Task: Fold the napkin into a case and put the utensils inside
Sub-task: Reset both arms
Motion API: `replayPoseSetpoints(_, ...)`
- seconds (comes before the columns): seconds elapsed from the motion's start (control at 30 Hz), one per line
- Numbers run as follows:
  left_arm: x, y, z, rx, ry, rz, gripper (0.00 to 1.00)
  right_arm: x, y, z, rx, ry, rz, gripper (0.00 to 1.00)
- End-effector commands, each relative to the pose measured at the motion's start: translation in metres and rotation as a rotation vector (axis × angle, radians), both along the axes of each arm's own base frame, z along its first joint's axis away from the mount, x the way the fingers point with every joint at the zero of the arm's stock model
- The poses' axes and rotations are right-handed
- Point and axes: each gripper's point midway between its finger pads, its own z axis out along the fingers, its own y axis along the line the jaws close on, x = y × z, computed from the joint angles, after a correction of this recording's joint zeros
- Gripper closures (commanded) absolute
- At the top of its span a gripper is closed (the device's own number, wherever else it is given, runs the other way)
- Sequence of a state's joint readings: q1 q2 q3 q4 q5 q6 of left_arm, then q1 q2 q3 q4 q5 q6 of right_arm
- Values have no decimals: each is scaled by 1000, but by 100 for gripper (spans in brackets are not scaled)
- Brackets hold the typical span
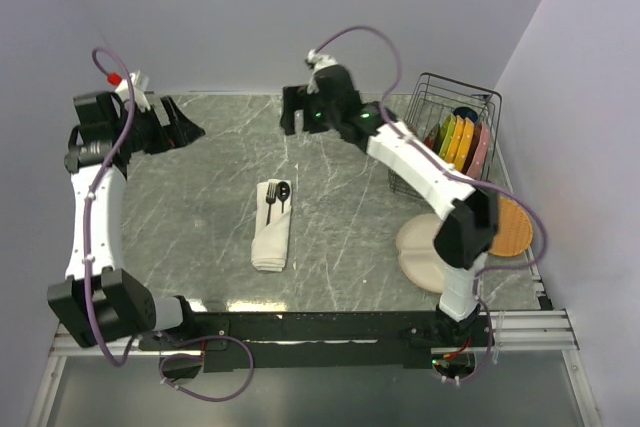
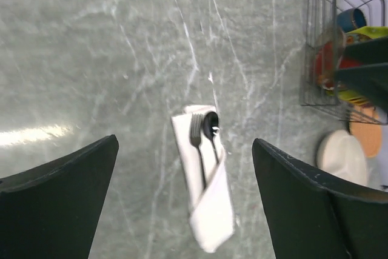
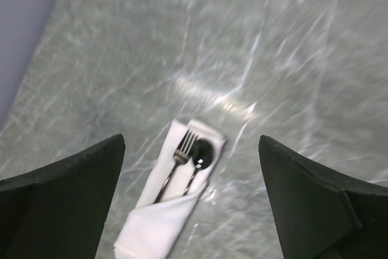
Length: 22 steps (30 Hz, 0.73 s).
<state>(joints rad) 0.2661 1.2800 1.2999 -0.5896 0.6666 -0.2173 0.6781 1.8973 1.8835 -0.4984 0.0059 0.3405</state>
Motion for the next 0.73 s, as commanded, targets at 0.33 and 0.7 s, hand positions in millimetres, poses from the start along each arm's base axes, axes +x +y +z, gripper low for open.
replayPoseSetpoints(0.33,28,-26,-42,259,47,-75,1,-36,-175,-7,-92,-33,-24,0)
replayPoseSetpoints(0.7,-14,-45,-116,252,213,-2,1,-100,-207,-60,-125,23,-65,0)
